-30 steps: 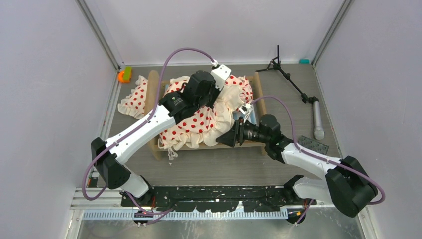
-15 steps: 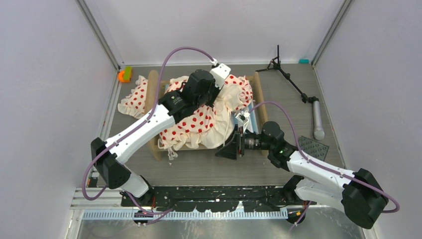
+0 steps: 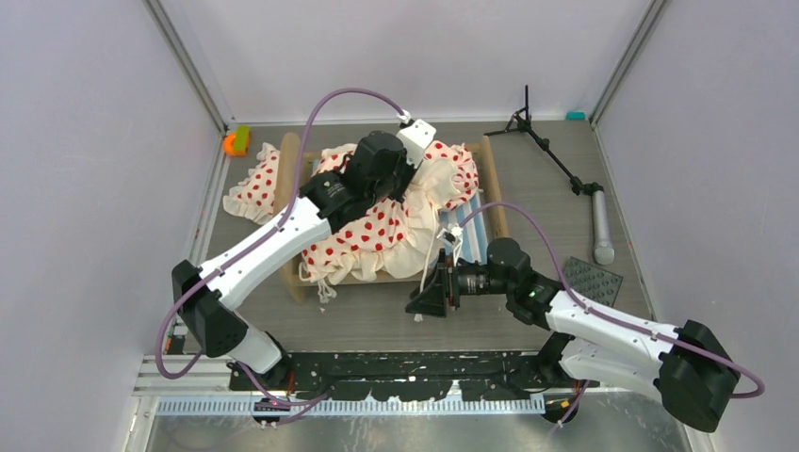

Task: Set up the pet bed
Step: Cross the ropes on the bed frame.

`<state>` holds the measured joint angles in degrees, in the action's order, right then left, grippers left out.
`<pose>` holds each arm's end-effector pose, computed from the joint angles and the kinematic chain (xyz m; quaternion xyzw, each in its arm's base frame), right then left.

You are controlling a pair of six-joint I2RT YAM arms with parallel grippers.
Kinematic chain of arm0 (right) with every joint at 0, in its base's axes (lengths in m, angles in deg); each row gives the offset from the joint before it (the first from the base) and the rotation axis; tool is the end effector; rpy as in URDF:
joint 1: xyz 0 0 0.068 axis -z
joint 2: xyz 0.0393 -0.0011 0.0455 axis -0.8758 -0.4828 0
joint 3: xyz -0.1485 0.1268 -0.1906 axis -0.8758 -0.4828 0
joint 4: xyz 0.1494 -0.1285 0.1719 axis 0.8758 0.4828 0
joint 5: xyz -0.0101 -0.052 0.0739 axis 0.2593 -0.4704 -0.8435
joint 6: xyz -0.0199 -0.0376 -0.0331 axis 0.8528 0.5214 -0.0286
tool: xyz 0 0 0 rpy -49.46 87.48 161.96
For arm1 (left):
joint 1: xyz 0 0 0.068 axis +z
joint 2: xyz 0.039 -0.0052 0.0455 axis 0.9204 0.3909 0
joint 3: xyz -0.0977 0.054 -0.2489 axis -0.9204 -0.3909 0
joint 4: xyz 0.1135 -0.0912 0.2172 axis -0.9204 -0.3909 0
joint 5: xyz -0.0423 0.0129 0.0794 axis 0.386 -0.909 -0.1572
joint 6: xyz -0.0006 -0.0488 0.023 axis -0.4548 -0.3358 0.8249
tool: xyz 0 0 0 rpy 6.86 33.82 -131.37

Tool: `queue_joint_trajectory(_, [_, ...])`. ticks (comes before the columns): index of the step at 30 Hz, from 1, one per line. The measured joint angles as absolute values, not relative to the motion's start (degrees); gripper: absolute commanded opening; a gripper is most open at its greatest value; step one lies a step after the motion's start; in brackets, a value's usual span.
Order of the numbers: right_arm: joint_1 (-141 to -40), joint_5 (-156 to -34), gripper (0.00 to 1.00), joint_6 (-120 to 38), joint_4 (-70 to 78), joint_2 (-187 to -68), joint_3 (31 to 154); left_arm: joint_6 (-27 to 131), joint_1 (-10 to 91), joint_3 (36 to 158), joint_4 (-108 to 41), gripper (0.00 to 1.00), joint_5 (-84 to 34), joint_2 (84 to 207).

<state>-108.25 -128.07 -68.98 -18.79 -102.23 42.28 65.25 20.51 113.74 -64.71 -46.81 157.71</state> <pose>0.1281 0.1722 0.2435 -0.3049 0.6811 0.6007 0.2871 0.2444 -0.2454 0.3939 0.2903 0.8013 -0.1038 0.5128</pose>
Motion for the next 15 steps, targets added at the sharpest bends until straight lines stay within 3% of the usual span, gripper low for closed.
queue_joint_trajectory(15, [-108.7,-112.9,0.61,-63.8,1.8,-94.2,40.7,62.4,20.5,105.7,-61.4,0.0,-46.2,154.2])
